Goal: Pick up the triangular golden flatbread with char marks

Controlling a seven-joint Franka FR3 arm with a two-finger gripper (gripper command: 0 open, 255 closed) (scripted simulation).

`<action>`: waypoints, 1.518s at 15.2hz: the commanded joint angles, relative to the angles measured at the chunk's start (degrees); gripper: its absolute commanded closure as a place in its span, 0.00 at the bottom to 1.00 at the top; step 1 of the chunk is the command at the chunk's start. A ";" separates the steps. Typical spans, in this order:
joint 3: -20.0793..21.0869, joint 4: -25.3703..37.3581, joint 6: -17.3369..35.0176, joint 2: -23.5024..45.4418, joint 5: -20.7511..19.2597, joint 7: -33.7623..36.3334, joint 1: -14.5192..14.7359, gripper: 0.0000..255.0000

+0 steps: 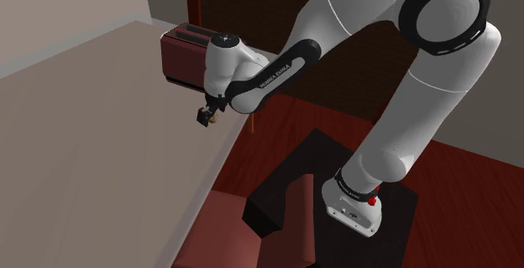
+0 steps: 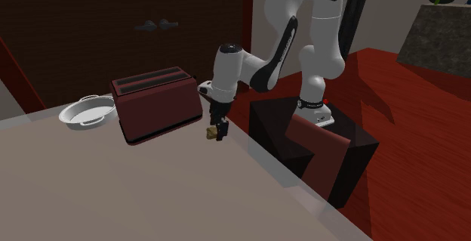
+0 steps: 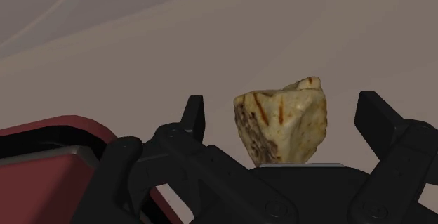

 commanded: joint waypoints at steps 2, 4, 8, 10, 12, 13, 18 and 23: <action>-0.11 -0.01 0.43 0.42 -0.45 0.38 0.06 1.00; -0.10 0.00 0.39 0.40 -0.41 0.36 0.06 1.00; -0.10 0.00 0.39 0.40 -0.41 0.36 0.06 1.00; -0.10 0.00 0.39 0.40 -0.41 0.36 0.06 1.00; 0.05 -0.01 -0.18 -0.27 0.26 -0.26 -0.07 1.00; 0.21 0.09 -0.87 -0.93 0.92 -0.80 -0.15 1.00; 0.76 0.85 -4.37 -4.04 3.94 -3.27 -0.34 1.00; 0.96 1.97 -8.01 -6.87 6.41 -5.33 -0.32 1.00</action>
